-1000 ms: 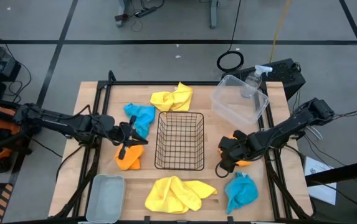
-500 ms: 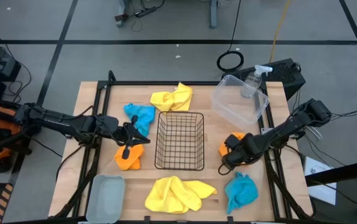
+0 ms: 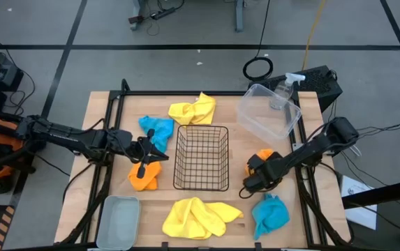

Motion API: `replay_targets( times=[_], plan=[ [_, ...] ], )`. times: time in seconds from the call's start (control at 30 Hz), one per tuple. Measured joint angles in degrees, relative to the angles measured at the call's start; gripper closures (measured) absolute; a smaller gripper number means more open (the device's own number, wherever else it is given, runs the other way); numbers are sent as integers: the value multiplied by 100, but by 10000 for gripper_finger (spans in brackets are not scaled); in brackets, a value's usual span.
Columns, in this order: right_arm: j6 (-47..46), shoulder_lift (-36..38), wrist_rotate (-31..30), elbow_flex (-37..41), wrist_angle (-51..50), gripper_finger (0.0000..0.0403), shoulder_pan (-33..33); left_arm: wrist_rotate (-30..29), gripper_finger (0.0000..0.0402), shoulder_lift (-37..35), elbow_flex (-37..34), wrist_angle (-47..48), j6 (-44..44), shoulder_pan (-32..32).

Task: Sort microfiber towel by color & place in baskets
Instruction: Put the right orange microfiber towel into the wire basket

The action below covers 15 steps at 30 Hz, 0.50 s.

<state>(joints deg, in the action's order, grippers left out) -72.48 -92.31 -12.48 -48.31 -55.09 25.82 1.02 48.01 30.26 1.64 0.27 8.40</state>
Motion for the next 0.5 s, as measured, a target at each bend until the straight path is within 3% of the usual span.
replay_targets(
  times=[0.3,0.5],
  plan=[
    [257,-382,281,-35,654,117,-3,0,373,0,0,8,-13,0],
    [127,-374,349,-24,829,200,13,0,373,0,0,14,-11,0]
  ],
)
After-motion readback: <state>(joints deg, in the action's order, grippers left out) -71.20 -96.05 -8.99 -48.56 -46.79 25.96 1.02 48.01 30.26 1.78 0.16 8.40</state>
